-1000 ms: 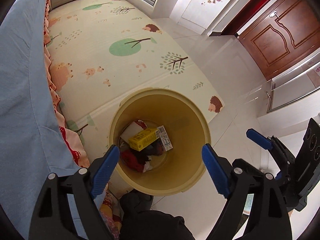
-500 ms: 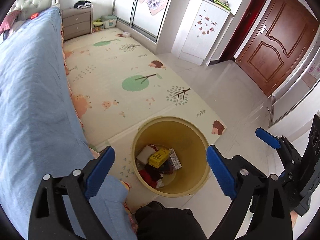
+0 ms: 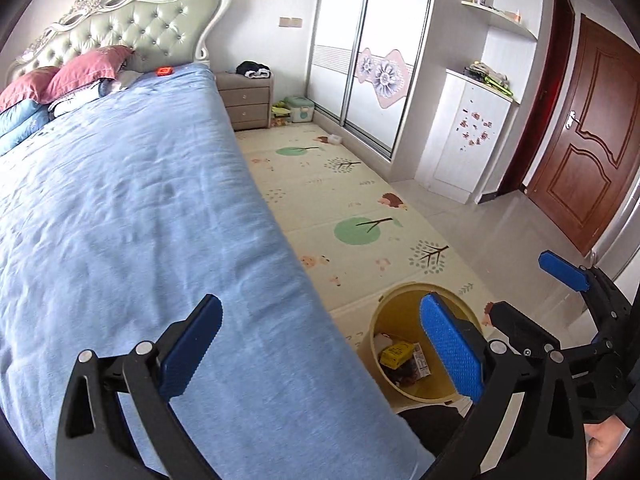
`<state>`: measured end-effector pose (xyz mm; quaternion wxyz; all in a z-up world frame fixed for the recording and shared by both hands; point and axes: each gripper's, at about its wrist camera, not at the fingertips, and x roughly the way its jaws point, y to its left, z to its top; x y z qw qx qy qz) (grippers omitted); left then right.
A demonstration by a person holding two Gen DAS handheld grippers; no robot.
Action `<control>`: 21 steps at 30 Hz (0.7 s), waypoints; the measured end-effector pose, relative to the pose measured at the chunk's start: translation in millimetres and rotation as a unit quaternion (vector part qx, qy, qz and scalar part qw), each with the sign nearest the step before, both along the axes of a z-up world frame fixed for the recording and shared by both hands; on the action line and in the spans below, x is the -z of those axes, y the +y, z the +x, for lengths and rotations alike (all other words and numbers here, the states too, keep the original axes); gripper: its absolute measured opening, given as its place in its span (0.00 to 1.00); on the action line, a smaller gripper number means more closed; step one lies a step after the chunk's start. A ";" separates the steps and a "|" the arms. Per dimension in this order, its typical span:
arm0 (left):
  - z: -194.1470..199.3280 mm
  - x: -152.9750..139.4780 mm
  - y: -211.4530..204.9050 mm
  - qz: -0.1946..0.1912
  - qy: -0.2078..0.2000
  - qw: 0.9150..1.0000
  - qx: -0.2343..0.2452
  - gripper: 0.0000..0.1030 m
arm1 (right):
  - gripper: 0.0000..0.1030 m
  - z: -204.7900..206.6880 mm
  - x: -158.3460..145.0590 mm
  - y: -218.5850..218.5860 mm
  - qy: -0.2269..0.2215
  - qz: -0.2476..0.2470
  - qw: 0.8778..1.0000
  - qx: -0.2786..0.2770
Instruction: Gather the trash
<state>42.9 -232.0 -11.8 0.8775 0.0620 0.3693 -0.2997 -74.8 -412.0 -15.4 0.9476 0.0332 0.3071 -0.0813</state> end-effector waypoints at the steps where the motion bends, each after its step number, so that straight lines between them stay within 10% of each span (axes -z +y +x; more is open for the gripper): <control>1: 1.0 -1.1 8.0 0.002 -0.004 1.000 -0.008 0.96 | 0.92 2.5 -2.1 5.7 -0.003 0.003 1.000 -0.007; 21: 2.5 -18.5 168.0 0.023 -0.089 0.974 -0.207 0.96 | 0.92 51.4 -34.0 159.5 -0.062 0.003 0.990 -0.130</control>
